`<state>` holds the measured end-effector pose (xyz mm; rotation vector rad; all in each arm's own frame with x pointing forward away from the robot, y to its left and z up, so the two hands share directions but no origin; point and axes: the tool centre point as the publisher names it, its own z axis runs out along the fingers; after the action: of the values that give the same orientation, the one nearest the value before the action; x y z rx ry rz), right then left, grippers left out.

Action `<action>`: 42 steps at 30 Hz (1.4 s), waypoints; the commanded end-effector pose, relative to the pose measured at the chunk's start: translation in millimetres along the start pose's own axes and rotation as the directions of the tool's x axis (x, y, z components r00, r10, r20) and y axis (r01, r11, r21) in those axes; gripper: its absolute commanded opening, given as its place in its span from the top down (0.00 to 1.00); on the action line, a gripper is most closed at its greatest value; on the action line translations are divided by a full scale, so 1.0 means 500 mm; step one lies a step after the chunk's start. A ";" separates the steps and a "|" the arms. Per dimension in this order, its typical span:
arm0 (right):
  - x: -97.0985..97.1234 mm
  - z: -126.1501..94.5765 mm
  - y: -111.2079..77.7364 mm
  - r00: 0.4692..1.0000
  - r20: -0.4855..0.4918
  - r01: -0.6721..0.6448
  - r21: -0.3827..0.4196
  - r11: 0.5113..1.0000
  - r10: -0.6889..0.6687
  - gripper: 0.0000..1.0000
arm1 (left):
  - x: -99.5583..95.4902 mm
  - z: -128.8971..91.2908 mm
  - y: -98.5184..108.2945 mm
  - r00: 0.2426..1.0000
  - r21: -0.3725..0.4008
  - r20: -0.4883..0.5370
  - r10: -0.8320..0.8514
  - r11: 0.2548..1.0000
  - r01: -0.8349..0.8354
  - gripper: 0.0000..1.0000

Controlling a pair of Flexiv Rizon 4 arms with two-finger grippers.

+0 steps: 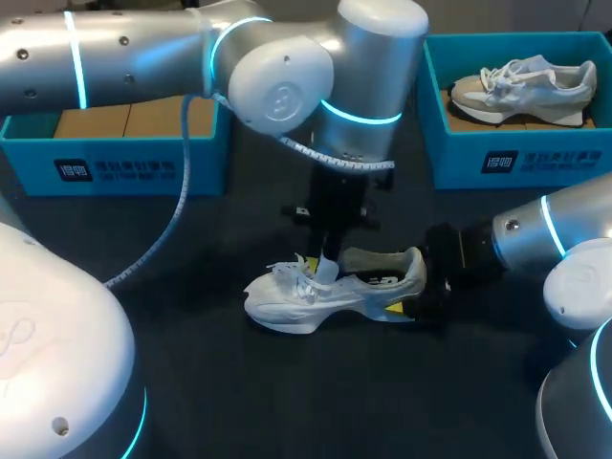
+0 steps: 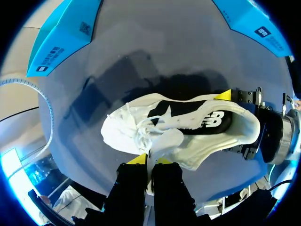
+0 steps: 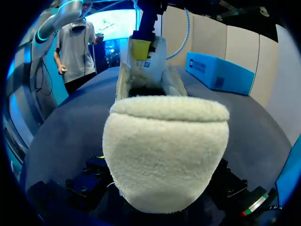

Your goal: Take the shoe out of the shoebox, open the shoe tongue, remove and reinsert the insole, then place the shoe into the shoebox

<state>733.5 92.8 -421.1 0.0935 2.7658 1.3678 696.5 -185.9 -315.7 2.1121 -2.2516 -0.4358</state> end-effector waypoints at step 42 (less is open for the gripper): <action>0.002 0.013 0.000 1.000 0.003 -0.001 0.005 1.000 0.001 1.00 | -0.160 0.144 -0.012 0.987 -0.003 0.057 -0.147 0.989 0.148 0.00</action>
<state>733.4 92.8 -421.3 0.0936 2.7661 1.3676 695.1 -100.5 -375.4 2.3433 -2.0995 -0.5689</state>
